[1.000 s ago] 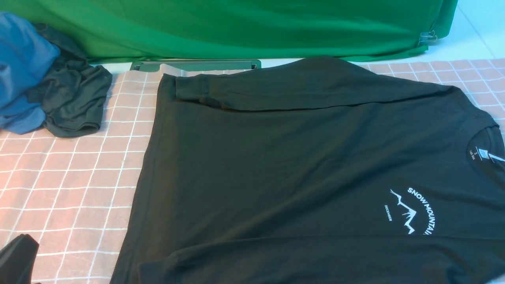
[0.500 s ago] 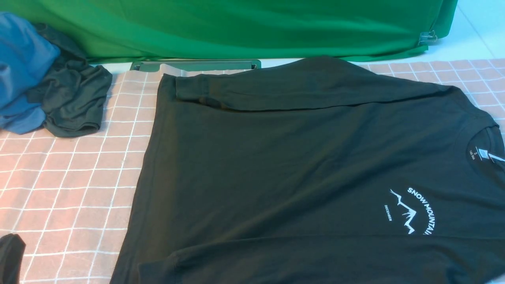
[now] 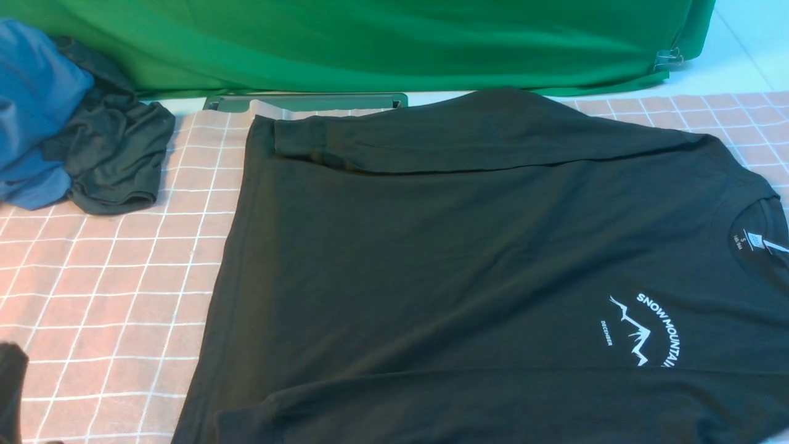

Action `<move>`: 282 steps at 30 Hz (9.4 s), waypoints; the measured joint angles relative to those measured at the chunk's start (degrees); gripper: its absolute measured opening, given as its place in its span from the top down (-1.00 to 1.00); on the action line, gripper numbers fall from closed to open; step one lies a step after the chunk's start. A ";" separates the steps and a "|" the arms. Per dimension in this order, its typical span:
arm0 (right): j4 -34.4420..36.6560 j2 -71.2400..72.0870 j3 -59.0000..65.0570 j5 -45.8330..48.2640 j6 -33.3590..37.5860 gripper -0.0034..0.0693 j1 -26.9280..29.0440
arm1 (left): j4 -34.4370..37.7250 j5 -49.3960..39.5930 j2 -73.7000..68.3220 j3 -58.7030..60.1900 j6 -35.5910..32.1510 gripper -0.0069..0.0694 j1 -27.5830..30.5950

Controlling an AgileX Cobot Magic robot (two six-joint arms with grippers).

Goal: Fold a long-sleeved shirt over a pink coffee tablecloth.
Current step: 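Grasp the left edge of the dark T-shirt lying flat on the table, then fold the left side of the black T-shirt inward over its body, then grab the top left corner of the dark shirt with the left gripper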

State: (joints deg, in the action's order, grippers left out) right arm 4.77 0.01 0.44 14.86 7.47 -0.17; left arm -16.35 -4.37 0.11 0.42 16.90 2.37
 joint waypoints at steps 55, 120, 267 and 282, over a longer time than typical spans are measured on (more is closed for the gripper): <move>5.94 -44.38 -45.80 37.88 0.15 0.81 -5.30 | 24.78 -45.71 -65.96 -36.72 -0.18 0.79 -18.77; 7.53 -44.38 -46.09 34.12 0.26 0.71 -5.30 | 8.50 -48.79 -88.23 -73.42 -0.23 0.73 -24.36; 4.50 -48.95 -38.44 43.41 -8.12 0.39 -14.45 | 11.90 -42.92 -130.24 -106.37 6.33 -0.15 -15.45; 4.50 -48.95 -38.44 43.41 -8.56 0.37 -14.45 | 11.87 -45.98 -128.29 -106.55 2.24 0.74 -15.41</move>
State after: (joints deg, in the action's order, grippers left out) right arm 9.26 -48.93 -38.00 58.27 -1.09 -14.62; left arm -4.48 -50.35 -128.18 -106.13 19.14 -13.04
